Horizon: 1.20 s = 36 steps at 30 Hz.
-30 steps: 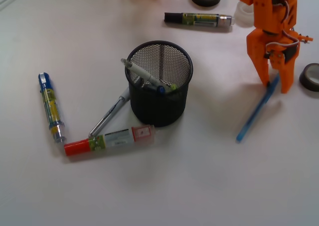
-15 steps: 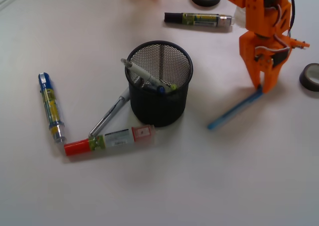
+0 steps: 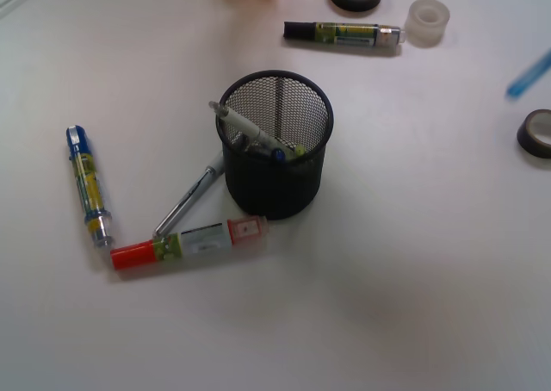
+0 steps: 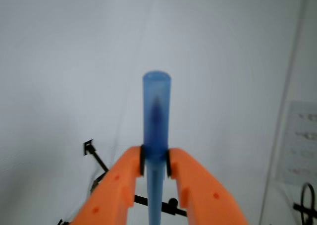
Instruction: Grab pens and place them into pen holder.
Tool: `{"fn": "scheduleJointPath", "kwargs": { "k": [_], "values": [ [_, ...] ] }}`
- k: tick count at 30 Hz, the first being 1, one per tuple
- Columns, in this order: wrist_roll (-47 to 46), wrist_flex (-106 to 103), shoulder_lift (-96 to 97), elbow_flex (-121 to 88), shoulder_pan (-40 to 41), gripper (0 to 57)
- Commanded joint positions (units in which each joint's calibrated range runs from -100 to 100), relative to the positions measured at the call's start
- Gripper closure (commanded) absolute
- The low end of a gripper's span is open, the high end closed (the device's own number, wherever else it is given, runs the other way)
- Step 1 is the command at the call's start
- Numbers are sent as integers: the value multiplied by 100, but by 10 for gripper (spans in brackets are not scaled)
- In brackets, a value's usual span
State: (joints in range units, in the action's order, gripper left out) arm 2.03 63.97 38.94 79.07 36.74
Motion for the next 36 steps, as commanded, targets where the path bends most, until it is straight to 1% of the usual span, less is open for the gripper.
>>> {"fn": "scheduleJointPath", "kwargs": {
  "k": [1, 6, 13, 16, 21, 25, 30, 36],
  "values": [
    [591, -1166, -898, -62, -201, 572],
    [1426, -2924, -1748, -1684, -634, 572],
    [2100, -5601, -3456, -5705, -1233, 572],
    [2339, -6371, -4136, -7254, -1494, 572],
    [2774, -6861, -5139, -9229, -1891, 572],
    [3082, -6870, -5734, -10325, -2160, 571],
    [3443, -6870, -6116, -11167, -2339, 571],
    [3927, -6975, -6142, -11756, -2354, 570]
  ]
}}
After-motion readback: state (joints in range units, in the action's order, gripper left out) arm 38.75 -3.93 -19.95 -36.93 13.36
